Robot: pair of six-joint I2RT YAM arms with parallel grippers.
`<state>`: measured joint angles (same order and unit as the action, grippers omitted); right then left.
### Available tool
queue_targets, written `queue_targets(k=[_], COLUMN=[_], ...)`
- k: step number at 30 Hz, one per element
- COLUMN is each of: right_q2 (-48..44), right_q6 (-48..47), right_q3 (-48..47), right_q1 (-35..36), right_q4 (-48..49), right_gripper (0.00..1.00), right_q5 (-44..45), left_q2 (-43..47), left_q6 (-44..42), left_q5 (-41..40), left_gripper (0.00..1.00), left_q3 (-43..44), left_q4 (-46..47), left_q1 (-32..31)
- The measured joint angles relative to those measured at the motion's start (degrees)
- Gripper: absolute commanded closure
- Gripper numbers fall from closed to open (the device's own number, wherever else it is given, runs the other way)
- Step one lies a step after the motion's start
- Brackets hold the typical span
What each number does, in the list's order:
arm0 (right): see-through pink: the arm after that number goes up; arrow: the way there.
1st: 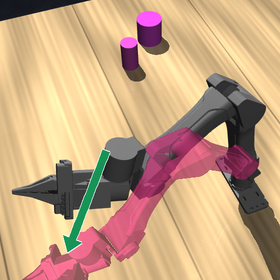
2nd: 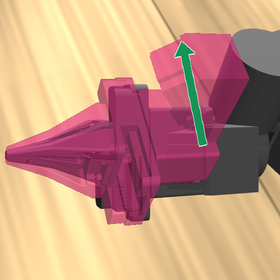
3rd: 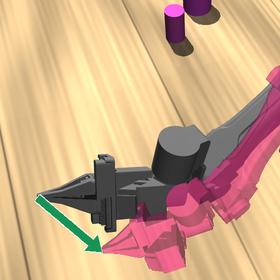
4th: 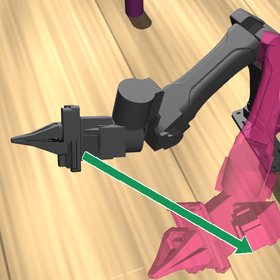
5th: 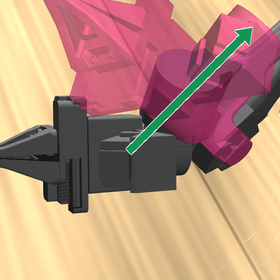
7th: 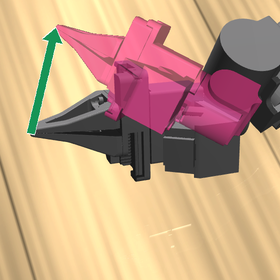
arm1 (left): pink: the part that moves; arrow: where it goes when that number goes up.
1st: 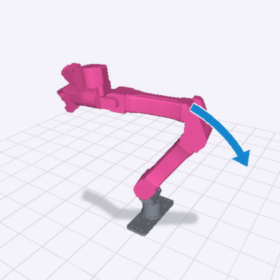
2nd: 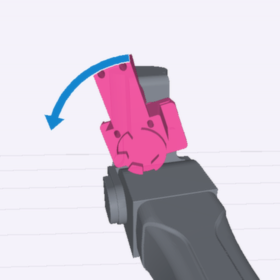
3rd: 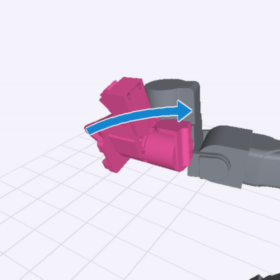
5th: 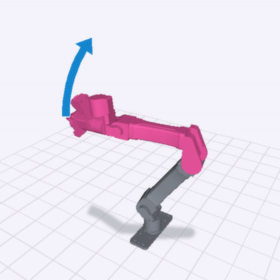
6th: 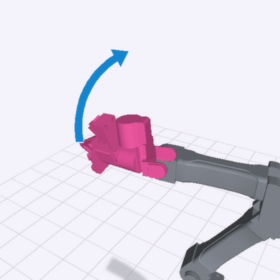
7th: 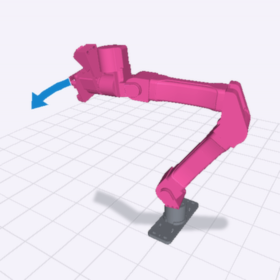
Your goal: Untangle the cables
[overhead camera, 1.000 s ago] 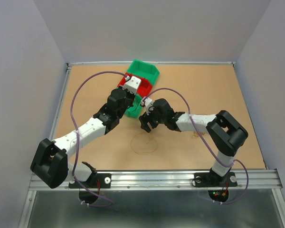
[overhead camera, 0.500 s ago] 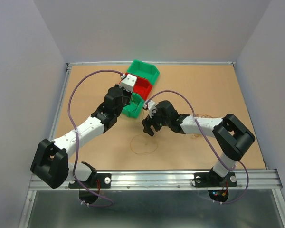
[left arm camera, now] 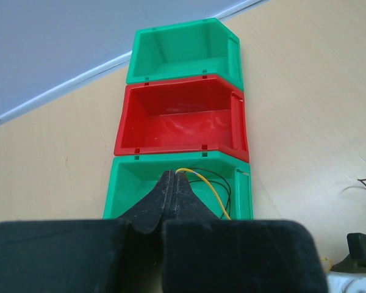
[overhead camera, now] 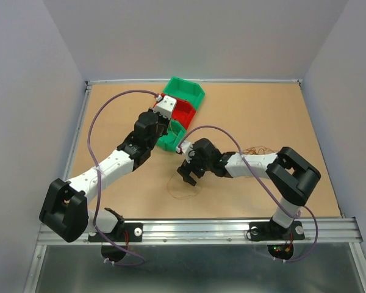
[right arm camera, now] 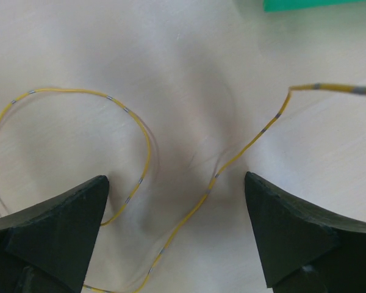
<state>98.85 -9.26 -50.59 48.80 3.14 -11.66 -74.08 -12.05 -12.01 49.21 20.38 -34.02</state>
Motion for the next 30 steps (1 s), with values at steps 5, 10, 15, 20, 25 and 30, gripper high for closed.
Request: queue_targets(k=[5, 10, 15, 20, 25, 30], right_q2=[2.2, 4.7, 4.8, 4.7, 2.1, -1.5], right_q6=[0.1, 0.6, 1.1, 1.3, 3.0, 8.9], right_q3=[-2.5, -5.9, -6.0, -5.8, -2.7, -1.0], right_q1=[0.3, 0.4, 0.9, 0.9, -0.4, -5.6], right_q4=[-0.7, -1.6, -1.5, 0.0, 5.6, 13.8], right_gripper=[0.29, 0.73, 0.99, 0.99, 1.00, 0.99], right_q5=[3.9, 7.0, 9.4, 13.5, 16.1, 16.4], left_q2=[0.0, 0.0, 0.0, 0.0, 0.0, 0.0], left_q6=[0.0, 0.0, 0.1, 0.2, 0.7, 2.8], left_q5=[0.0, -0.1, 0.0, 0.0, 0.2, 2.8], left_gripper=[1.00, 1.00, 1.00, 1.00, 1.00, 1.00], left_q3=[0.0, 0.0, 0.0, 0.0, 0.0, 0.0], left_q4=[0.0, 0.0, 0.1, 0.3, 0.6, 1.2], left_q1=[0.0, 0.0, 0.0, 0.1, 1.2, 5.4])
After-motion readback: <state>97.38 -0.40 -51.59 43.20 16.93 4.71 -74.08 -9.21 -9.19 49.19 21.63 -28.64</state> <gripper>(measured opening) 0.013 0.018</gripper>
